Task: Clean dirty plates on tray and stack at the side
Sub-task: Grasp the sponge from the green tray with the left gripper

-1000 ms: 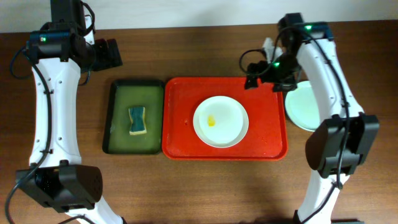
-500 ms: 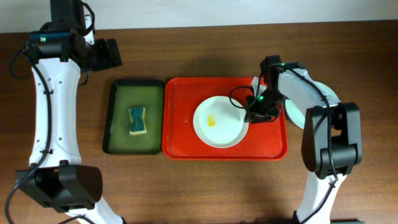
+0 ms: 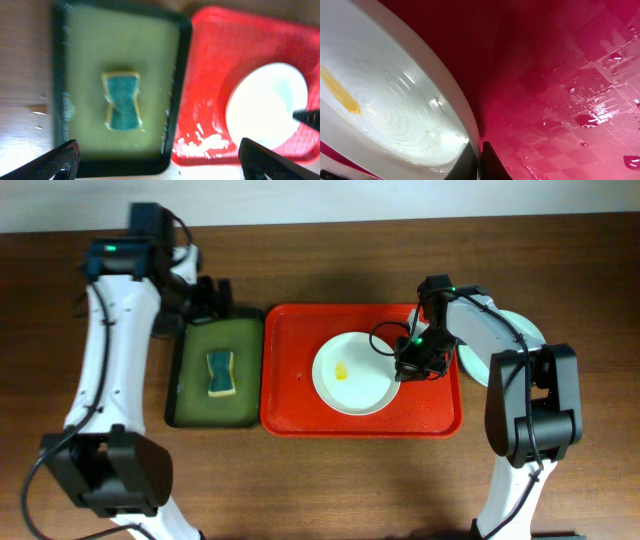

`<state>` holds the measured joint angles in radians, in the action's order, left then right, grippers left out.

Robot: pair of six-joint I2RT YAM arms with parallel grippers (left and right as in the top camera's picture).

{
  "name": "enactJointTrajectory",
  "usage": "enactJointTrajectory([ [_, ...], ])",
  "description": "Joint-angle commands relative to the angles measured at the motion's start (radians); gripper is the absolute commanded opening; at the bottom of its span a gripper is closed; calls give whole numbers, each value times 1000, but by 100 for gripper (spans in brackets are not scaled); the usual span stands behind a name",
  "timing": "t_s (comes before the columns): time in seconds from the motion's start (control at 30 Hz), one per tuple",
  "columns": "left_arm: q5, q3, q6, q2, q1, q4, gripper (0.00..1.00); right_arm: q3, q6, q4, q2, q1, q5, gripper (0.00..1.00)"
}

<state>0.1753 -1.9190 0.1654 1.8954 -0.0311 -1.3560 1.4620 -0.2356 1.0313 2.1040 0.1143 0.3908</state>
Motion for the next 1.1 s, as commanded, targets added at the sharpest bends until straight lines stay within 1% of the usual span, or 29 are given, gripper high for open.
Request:
enactJointTrajectory([
  [0.0, 34, 141, 5, 0, -72, 93, 73, -8, -8, 0, -4, 4, -2, 5],
  [0.03, 17, 174, 5, 0, -79, 114, 58, -8, -8, 1, -4, 4, -2, 5],
  [0.07, -9, 210, 6, 0, -83, 129, 54, -8, -8, 0, -4, 4, -2, 5],
  [0.1, -24, 247, 6, 0, -85, 143, 54, -8, -8, 0, -4, 4, -2, 5],
  [0.13, -63, 304, 6, 1, -84, 176, 52, -8, -8, 0, -4, 4, -2, 5],
  [0.17, -113, 364, 6, 1, -84, 227, 47, -8, -8, 0, -4, 4, -2, 5],
  [0.2, -146, 426, 69, 2, -84, 286, 41, -8, -8, 0, -4, 4, -2, 6],
  [0.23, -205, 459, 150, 2, -84, 306, 40, -8, -8, 0, -4, 4, -2, 6],
  [0.27, -269, 486, 215, 2, -84, 318, 44, -8, -8, 0, -4, 4, -2, 6],
  [0.3, -285, 518, 246, 2, -84, 352, 45, -8, -8, 0, -4, 4, -2, 6],
  [0.37, -285, 558, 246, 2, -84, 417, 43, -8, -8, 0, -4, 4, -2, 6],
  [0.5, -285, 632, 245, 3, -84, 525, 36, -8, -8, 0, -4, 4, -10, 6],
  [0.53, -285, 632, 244, 3, -84, 529, 35, -8, -8, 0, -4, 4, -10, 6],
  [0.57, -285, 632, 210, 3, -84, 533, 34, -8, -8, 0, -4, 4, -10, 6],
  [0.6, -285, 632, 185, 3, -84, 533, 36, -8, -8, 0, -4, 4, -10, 7],
  [0.73, -287, 645, 172, 6, -84, 535, 36, -8, -8, 0, -4, 4, -10, 6],
  [0.8, -288, 649, 99, 12, -78, 540, 33, -8, -8, 0, -4, 4, -10, 7],
  [0.87, -273, 649, 93, 12, -48, 541, 32, -8, -5, 0, -4, 4, -10, 6],
  [0.93, -216, 649, 86, 19, -32, 551, 32, -8, -5, 0, -4, 4, -10, 7],
  [1.03, -216, 649, 87, 55, -34, 564, 32, -8, -5, 0, -4, 4, -10, 7],
  [1.07, -216, 649, 87, 94, -36, 563, 31, -8, -5, 0, -4, 4, -10, 6],
])
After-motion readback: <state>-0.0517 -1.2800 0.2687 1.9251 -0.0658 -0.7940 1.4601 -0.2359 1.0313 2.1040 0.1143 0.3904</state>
